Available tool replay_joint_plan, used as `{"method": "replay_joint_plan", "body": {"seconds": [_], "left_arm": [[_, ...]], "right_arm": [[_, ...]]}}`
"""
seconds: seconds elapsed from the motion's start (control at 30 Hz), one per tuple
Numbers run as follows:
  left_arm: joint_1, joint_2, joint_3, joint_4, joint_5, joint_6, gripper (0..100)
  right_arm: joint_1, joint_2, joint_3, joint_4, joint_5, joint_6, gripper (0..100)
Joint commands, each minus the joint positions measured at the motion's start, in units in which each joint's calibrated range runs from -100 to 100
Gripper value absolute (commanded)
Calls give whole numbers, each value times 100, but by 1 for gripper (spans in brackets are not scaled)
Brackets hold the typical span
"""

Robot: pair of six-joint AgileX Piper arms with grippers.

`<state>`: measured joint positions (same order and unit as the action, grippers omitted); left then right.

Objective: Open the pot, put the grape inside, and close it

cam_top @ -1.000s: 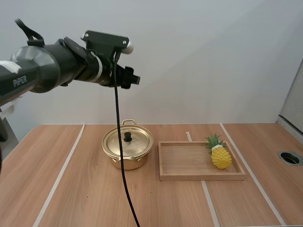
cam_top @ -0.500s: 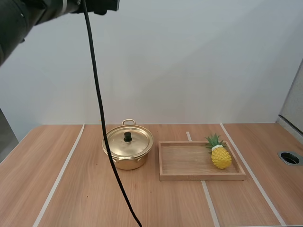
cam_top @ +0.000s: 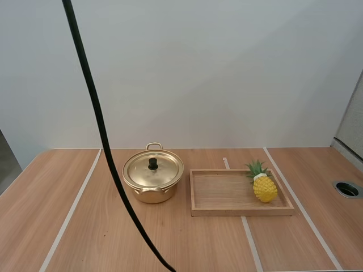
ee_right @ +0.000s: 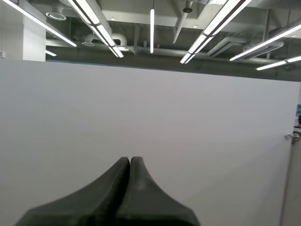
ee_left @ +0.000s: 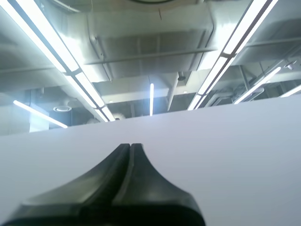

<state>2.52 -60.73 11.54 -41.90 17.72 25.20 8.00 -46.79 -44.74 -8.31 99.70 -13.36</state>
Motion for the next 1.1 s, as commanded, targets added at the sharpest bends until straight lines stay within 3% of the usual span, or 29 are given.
{"method": "replay_joint_plan", "body": {"seconds": [0.0,0.17,0.3,0.43,0.63,0.73,0.93,1.07], "left_arm": [[16,-523,77,-72,241,-205,0],[16,-1369,527,-72,-728,-227,0],[16,-1885,738,-72,-764,-235,0],[16,-2192,902,-72,-746,-387,0],[16,-2637,1173,55,-222,-470,0],[16,-2921,1565,66,-195,-470,0],[16,-3419,2841,861,-199,-928,0],[16,-3495,3830,1402,-216,-1323,0]], "right_arm": [[-18,-367,-15,302,30,-137,0],[-18,-1084,-15,203,30,-137,0],[-18,-1715,407,203,30,-137,0],[-132,-2449,2095,304,-26,-137,0],[-389,-4095,5000,526,-2160,-112,0],[-471,-4835,6174,744,-2458,31,0],[-472,-5277,7693,711,-3168,31,0],[-463,-5277,8611,645,-4467,31,0]]}}
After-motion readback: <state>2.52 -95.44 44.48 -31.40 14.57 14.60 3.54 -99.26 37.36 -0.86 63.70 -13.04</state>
